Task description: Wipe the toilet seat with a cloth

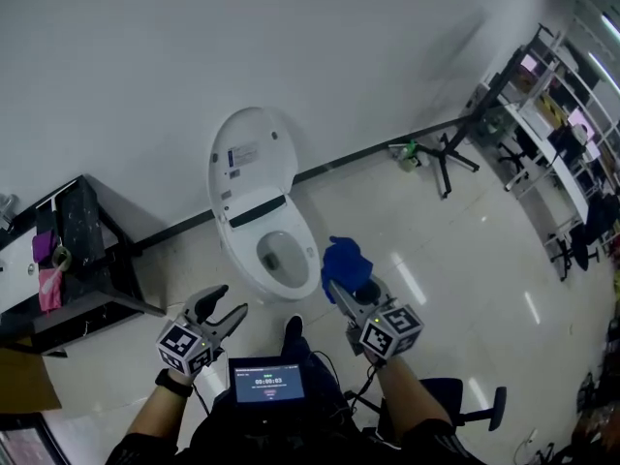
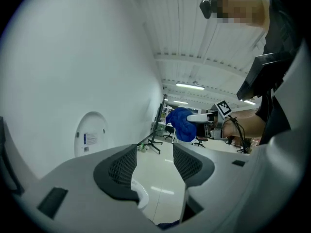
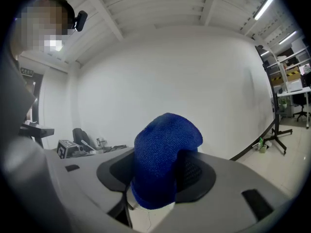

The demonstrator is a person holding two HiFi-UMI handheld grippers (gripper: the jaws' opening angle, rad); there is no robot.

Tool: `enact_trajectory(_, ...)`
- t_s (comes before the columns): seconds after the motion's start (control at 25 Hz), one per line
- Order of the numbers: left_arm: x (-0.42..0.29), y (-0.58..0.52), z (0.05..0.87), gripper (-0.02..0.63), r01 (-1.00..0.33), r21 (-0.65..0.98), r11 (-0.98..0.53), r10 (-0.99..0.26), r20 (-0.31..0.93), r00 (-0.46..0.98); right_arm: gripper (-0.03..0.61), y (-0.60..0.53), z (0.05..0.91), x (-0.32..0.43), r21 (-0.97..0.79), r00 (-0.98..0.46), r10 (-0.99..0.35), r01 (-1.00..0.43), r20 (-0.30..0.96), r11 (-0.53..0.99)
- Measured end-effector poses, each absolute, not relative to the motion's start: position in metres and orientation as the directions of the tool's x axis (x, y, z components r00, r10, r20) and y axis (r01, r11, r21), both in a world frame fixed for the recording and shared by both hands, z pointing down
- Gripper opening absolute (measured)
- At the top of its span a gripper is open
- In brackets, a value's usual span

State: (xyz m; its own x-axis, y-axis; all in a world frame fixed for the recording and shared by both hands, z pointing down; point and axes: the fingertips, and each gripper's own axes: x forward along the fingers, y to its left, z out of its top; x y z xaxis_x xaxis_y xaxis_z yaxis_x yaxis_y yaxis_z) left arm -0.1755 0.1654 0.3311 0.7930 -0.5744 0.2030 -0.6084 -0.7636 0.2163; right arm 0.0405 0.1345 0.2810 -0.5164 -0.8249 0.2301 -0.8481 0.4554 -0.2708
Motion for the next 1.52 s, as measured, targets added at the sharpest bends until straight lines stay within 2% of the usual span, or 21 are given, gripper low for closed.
enact_trajectory(0.16,-0.158,0.123,0.340,0.247,-0.621,0.227,-0.750,-0.576,0.237,0.782,0.235,0.068,0.316,0.050,-0.244,-0.545,-0.792,-0.837,0.275,0.491)
enact_trajectory(0.32,-0.143,0.070,0.368,0.247,-0.636,0.258,-0.728,-0.570,0.289,0.769,0.235,-0.007,0.368,0.055,-0.178,-0.574,-0.730,-0.815,0.371,0.551)
enact_trajectory(0.6,-0.110,-0.010,0.442,0.247,-0.667,0.301,-0.681,-0.536,0.416,0.735,0.235,-0.123,0.507,0.073,-0.068,-0.589,-0.559,-0.721,0.584,0.690)
enact_trajectory(0.8,-0.102,-0.058,0.505,0.249,-0.706,0.347,-0.617,-0.523,0.489,0.698,0.235,-0.187,0.609,0.066,-0.065,-0.580,-0.440,-0.651,0.685,0.756)
enact_trajectory(1.16,-0.082,-0.083,0.592,0.249,-0.751,0.412,-0.517,-0.495,0.572,0.654,0.235,-0.260,0.810,0.047,-0.001,-0.502,-0.279,-0.487,0.818,0.873)
enact_trajectory(1.52,-0.068,-0.126,0.648,0.249,-0.814,0.451,-0.367,-0.542,0.608,0.581,0.235,-0.275,0.920,0.058,0.130,-0.369,-0.254,-0.329,0.894,0.935)
